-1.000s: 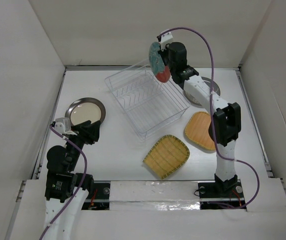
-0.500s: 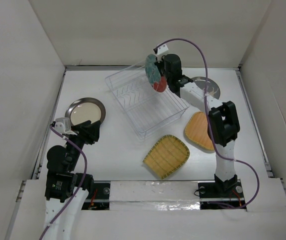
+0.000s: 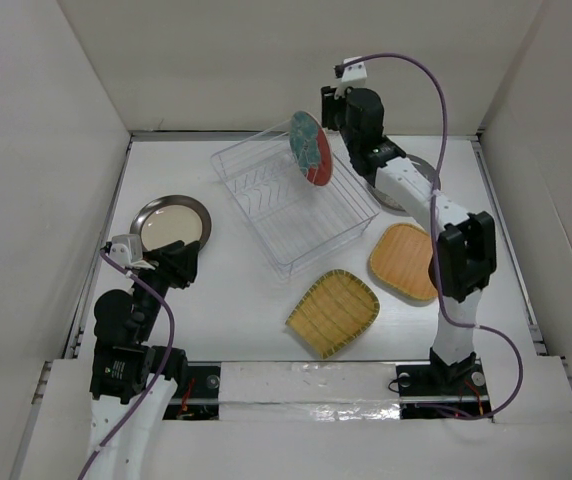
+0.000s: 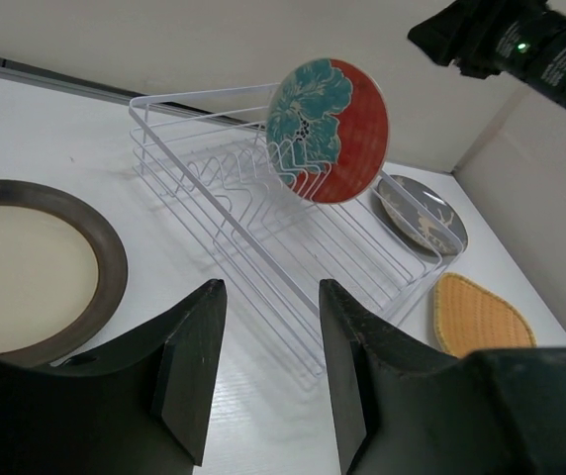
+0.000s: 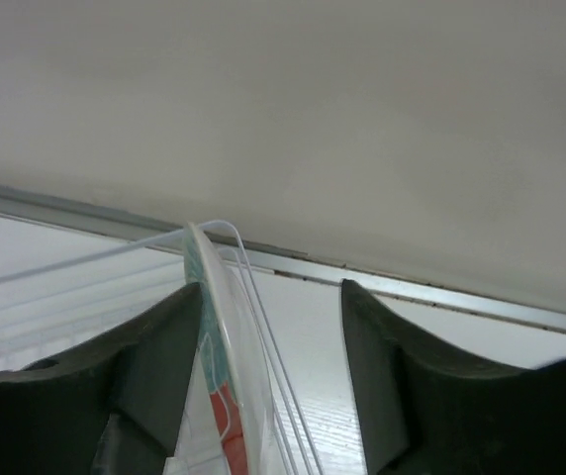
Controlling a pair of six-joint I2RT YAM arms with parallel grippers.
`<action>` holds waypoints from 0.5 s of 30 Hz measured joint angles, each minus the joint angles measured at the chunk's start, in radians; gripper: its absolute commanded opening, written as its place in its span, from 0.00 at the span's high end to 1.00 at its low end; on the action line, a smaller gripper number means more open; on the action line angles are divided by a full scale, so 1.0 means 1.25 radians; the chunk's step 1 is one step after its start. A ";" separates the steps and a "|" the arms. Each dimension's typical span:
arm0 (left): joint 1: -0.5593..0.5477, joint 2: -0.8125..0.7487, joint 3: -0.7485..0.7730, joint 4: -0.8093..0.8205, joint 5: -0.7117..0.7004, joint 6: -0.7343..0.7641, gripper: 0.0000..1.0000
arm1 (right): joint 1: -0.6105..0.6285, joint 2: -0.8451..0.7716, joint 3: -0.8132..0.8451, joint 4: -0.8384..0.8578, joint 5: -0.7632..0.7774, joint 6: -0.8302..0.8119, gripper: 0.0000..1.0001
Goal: Load the plates into the dish rack
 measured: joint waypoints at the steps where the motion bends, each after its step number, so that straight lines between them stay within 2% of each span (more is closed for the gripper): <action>1: 0.000 0.000 0.000 0.000 0.000 0.001 0.63 | 0.000 -0.018 -0.002 0.000 0.000 0.007 0.64; 2: 0.000 0.000 0.000 0.000 0.000 0.001 0.65 | -0.001 -0.041 -0.012 0.004 0.000 0.022 0.97; 4: 0.000 0.000 0.000 0.000 0.000 0.001 0.71 | -0.006 -0.107 -0.061 0.017 -0.005 0.068 1.00; 5: 0.000 0.000 0.000 0.000 0.000 0.000 0.81 | -0.017 -0.146 -0.102 0.034 -0.015 0.106 1.00; 6: 0.000 -0.001 0.000 0.000 0.000 0.000 0.86 | -0.036 -0.193 -0.155 0.054 -0.036 0.146 1.00; 8: 0.000 -0.002 0.000 0.000 0.001 0.002 1.00 | -0.109 -0.284 -0.283 0.115 -0.096 0.253 1.00; 9: 0.000 -0.003 0.000 0.000 0.001 0.002 1.00 | -0.165 -0.326 -0.360 0.162 -0.131 0.317 0.97; 10: 0.000 -0.005 0.000 0.000 0.002 0.003 1.00 | -0.227 -0.361 -0.436 0.200 -0.160 0.375 0.87; 11: 0.000 -0.007 0.000 0.000 0.004 0.003 1.00 | -0.290 -0.381 -0.506 0.238 -0.178 0.432 0.61; 13: 0.000 -0.013 0.000 0.000 0.005 0.003 1.00 | -0.406 -0.385 -0.616 0.276 -0.184 0.517 0.39; 14: 0.000 -0.017 0.000 0.000 0.005 0.003 0.94 | -0.448 -0.372 -0.654 0.274 -0.180 0.548 0.27; 15: 0.000 -0.021 0.000 0.000 0.005 0.004 0.89 | -0.477 -0.355 -0.684 0.271 -0.179 0.574 0.24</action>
